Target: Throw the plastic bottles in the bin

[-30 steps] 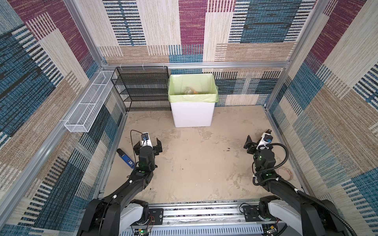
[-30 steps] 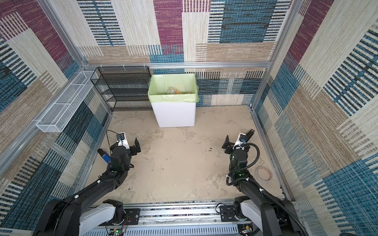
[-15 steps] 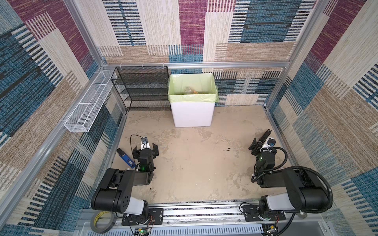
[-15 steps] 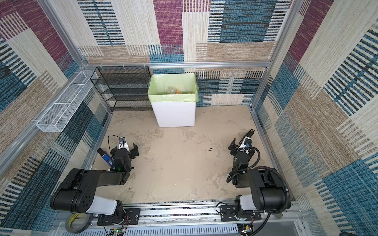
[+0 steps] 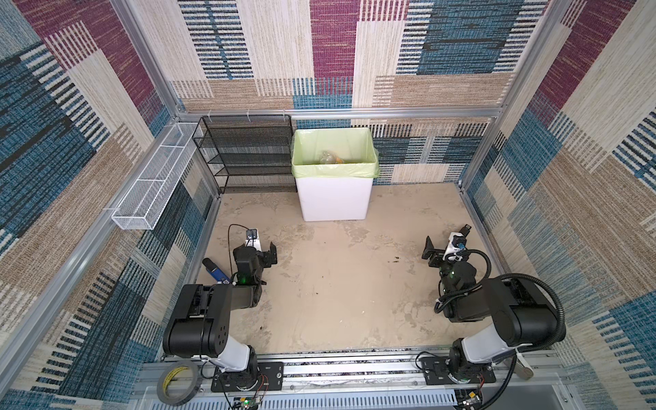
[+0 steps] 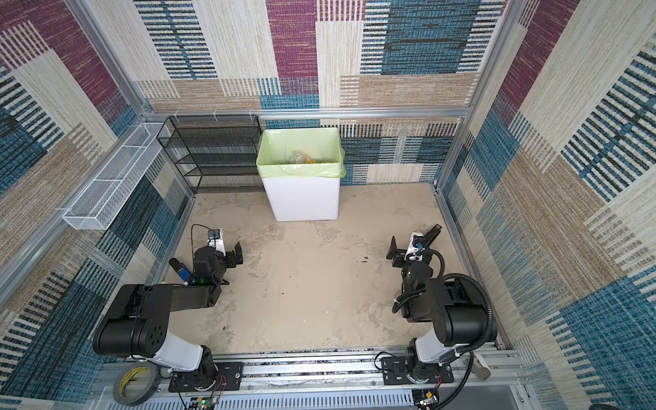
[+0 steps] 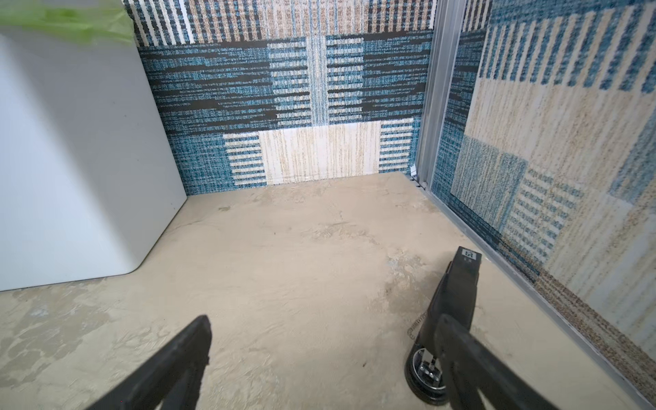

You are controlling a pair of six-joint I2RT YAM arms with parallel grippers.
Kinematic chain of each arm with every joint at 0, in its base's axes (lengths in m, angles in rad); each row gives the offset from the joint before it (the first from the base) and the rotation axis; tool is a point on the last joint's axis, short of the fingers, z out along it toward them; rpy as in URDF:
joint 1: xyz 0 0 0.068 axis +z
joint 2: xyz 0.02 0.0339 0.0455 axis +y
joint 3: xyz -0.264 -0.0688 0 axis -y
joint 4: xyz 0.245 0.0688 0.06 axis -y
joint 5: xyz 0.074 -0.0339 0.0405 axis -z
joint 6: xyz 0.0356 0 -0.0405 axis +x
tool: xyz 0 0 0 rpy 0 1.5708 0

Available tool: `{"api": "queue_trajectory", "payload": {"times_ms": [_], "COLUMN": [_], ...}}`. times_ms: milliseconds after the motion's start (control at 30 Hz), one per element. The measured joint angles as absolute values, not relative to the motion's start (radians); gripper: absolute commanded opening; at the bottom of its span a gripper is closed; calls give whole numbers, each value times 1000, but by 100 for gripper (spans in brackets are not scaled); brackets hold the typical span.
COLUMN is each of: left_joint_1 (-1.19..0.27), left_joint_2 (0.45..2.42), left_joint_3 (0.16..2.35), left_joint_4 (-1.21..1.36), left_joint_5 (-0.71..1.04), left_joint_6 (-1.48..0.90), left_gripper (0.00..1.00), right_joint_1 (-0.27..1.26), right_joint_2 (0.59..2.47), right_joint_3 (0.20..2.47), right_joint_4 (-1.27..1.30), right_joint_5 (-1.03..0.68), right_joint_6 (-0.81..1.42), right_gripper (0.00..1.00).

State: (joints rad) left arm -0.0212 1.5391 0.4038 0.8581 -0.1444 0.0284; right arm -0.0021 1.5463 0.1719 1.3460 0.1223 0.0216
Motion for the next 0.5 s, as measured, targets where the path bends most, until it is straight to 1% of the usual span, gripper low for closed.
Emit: {"api": "queue_trajectory", "payload": {"times_ms": [500], "left_joint_1": [-16], "left_joint_2": [1540], "left_joint_3": [404], "left_joint_4": [849], "left_joint_5": [-125], "left_joint_6": [28], "left_gripper": [99], "right_joint_1": [-3], "right_joint_2": [1548], "right_joint_3": [181], "right_joint_4": [1348], "right_joint_5": [105], "right_joint_6": [19], "right_gripper": [99]}}
